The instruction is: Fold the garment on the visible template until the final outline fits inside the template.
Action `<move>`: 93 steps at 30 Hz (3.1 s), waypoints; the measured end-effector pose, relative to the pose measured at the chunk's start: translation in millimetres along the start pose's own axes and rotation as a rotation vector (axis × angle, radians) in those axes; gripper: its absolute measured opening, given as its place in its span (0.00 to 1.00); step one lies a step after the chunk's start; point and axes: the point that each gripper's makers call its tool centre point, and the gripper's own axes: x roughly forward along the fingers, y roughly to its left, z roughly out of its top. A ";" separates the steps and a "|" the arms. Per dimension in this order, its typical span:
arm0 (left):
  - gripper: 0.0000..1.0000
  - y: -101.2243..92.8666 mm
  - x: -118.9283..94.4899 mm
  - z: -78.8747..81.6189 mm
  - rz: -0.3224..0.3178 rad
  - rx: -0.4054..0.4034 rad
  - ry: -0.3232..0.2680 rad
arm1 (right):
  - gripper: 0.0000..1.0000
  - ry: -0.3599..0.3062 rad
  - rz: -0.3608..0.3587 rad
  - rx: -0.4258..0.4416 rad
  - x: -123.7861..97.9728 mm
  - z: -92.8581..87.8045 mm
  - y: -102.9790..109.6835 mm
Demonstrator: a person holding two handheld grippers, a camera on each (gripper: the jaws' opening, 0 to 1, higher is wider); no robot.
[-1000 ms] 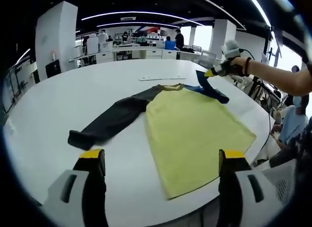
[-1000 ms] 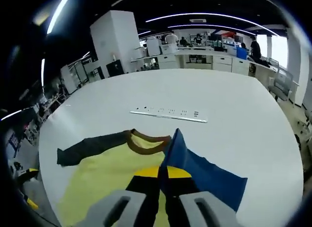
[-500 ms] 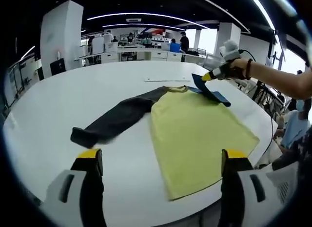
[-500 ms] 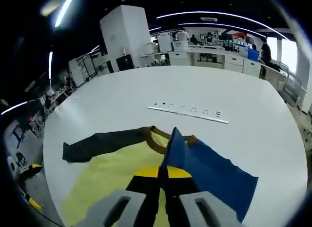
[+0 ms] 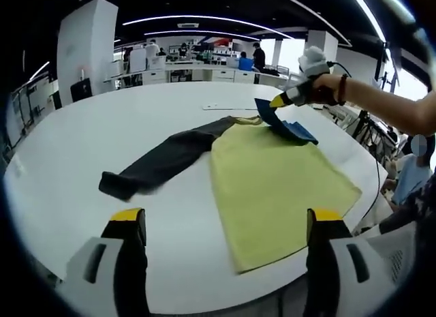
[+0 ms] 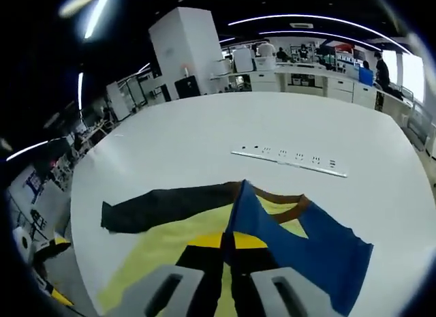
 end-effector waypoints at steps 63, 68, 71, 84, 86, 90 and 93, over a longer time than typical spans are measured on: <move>0.93 -1.1 1.9 -7.7 -0.015 -0.036 0.013 | 0.00 0.150 0.172 -0.314 50.1 -82.3 118.8; 0.97 1.3 0.2 -6.9 0.002 -0.042 0.009 | 0.10 0.179 0.192 -0.314 50.2 -95.7 122.6; 0.99 3.7 -1.3 -6.6 0.014 -0.042 0.007 | 0.19 0.167 0.199 -0.310 47.5 -93.9 121.6; 0.99 0.6 -2.9 -1.8 0.011 -0.033 -0.002 | 0.60 0.101 0.151 -0.266 17.6 -79.8 65.9; 0.99 -0.7 -2.4 -0.5 0.007 -0.030 -0.007 | 0.60 0.094 0.144 -0.228 10.5 -81.0 54.3; 0.99 -2.8 -1.5 0.4 0.006 -0.022 -0.006 | 0.62 0.075 0.120 -0.189 -5.5 -84.2 29.7; 0.99 -3.8 -1.4 1.3 0.004 -0.022 -0.008 | 0.62 0.059 0.108 -0.169 -16.2 -86.0 13.8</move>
